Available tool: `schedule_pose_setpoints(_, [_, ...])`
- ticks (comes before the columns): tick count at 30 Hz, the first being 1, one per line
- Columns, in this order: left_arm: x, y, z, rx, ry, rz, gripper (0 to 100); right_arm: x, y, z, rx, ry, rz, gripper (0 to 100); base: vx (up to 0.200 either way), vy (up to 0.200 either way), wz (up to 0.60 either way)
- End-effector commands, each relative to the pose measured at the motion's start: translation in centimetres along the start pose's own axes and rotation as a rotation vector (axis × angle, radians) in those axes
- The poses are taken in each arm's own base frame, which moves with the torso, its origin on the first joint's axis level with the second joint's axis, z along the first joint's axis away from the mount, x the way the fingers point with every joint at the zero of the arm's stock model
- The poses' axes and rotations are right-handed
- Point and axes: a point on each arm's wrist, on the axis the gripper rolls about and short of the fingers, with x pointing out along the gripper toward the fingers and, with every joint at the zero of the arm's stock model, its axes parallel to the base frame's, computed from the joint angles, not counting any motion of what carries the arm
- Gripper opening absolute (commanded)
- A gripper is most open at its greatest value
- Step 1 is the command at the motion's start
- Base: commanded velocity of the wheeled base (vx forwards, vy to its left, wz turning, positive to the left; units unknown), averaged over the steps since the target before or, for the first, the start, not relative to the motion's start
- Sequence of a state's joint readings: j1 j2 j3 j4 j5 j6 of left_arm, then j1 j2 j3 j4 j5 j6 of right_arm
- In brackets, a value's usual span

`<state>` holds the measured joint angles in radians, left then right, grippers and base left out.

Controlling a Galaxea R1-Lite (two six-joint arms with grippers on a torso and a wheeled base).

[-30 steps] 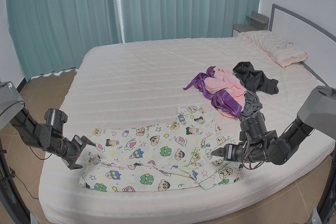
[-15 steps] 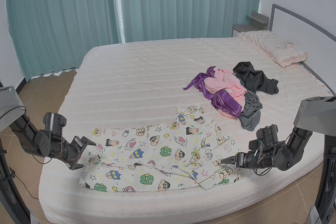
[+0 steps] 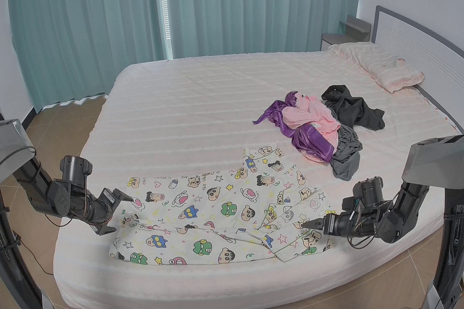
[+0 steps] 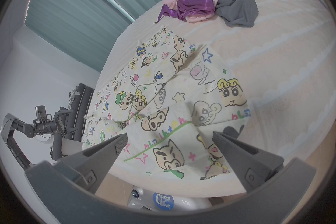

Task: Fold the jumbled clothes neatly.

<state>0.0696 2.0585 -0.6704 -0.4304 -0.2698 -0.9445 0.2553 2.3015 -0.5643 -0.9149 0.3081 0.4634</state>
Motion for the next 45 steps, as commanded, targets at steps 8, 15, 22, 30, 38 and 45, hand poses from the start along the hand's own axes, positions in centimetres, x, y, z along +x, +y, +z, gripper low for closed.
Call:
schedule_pose_setpoints(8, [0.0,0.0,0.0,0.0,0.0,-0.001,100,-1.2,0.0,0.1,0.009,-0.011,-0.009,0,0.0,0.0,0.0])
schedule_pose_setpoints(15, [0.0,0.0,0.0,0.0,0.0,-0.001,100,-1.7,0.1,-0.1,0.009,-0.008,-0.011,0,0.0,0.0,0.0])
schedule_pose_setpoints(22, [0.0,0.0,0.0,0.0,0.0,-0.001,100,-3.4,0.9,-1.4,-0.004,0.004,-0.051,0,0.0,0.0,0.0])
schedule_pose_setpoints(30, [0.0,0.0,0.0,0.0,0.0,-0.001,100,-3.5,1.6,-3.7,-0.036,0.065,-0.094,0,0.0,0.0,0.0])
schedule_pose_setpoints(38, [0.0,0.0,0.0,0.001,0.001,0.001,100,-3.2,1.2,-4.4,-0.033,0.08,-0.143,100,0.0,0.0,0.0])
schedule_pose_setpoints(45, [0.0,0.0,-0.1,0.002,0.002,0.0,100,-4.4,2.1,-3.4,-0.047,0.019,-0.112,100,0.0,0.0,0.0])
